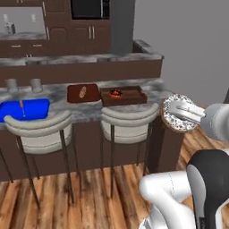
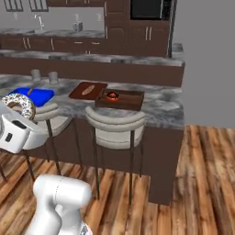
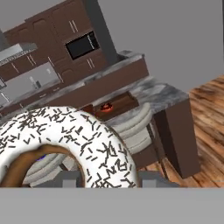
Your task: Take the donuts from the fridge and place them on the empty tray on the dining counter.
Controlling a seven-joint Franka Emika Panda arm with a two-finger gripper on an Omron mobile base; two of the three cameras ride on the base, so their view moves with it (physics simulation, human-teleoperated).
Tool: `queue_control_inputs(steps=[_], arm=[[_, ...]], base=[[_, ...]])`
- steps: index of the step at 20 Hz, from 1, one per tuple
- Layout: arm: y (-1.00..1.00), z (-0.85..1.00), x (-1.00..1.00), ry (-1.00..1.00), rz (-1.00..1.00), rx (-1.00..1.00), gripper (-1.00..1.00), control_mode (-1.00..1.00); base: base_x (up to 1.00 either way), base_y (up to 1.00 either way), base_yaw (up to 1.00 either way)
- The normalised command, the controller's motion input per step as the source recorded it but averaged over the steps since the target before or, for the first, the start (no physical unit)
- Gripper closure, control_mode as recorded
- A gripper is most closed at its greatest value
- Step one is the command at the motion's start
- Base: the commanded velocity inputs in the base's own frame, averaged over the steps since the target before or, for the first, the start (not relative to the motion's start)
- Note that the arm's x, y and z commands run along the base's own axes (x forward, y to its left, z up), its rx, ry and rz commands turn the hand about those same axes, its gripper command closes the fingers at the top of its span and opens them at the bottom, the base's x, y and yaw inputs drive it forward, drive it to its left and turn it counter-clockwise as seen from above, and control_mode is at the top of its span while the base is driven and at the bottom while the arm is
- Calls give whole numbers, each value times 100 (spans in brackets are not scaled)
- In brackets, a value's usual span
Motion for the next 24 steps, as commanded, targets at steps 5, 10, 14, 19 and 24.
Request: queue_control_inputs(steps=[5,10,14,19,24], arm=[[0,0,0,0,0,0,100,100],[0,0,0,0,0,0,100,100],[0,0,0,0,0,0,100,100],[0,0,0,0,0,0,100,100],[0,0,0,0,0,0,100,100]], base=[[100,-91,-7],[100,-100,1],[100,-9,0],[85,60,25],[62,25,75]])
